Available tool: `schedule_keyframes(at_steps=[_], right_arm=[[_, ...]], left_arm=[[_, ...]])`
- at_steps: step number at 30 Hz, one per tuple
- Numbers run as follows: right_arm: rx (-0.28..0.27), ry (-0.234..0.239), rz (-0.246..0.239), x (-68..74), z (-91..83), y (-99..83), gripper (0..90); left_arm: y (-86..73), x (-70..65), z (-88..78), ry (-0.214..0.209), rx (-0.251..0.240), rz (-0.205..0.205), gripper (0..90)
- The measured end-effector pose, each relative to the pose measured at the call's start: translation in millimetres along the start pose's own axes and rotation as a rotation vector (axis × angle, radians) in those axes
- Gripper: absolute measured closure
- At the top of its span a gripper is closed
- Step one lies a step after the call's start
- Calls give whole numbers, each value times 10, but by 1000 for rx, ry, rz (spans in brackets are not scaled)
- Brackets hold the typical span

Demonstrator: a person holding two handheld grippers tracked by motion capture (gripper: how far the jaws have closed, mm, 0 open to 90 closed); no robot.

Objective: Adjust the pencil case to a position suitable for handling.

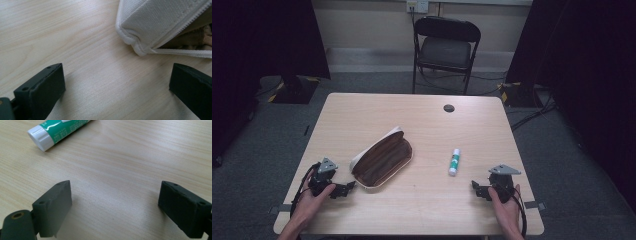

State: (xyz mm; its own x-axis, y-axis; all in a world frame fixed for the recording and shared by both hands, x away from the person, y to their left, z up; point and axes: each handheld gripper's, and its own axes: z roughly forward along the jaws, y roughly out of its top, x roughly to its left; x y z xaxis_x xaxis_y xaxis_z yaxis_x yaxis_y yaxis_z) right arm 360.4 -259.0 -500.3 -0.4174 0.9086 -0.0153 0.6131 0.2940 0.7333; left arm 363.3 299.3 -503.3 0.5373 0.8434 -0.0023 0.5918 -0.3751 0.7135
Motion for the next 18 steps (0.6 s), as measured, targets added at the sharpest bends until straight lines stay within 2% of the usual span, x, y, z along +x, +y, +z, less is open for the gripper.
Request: schedule_keyframes(at_steps=[7, 12, 14, 18], right_arm=[[7, -9, 10, -7, 2, -1, 80], [8, -17, 16, -3, -3, -5, 80], [7, -18, 17, -4, -6, -8, 80], [7, -18, 17, -3, -6, -8, 80]], left_arm=[[6, 10, -20, -1, 21, 12, 3], [9, 3, -37, -2, 34, 2, 11], [19, -6, -47, -1, 43, -5, 27], [19, -4, -91, 2, 37, 6, 115]])
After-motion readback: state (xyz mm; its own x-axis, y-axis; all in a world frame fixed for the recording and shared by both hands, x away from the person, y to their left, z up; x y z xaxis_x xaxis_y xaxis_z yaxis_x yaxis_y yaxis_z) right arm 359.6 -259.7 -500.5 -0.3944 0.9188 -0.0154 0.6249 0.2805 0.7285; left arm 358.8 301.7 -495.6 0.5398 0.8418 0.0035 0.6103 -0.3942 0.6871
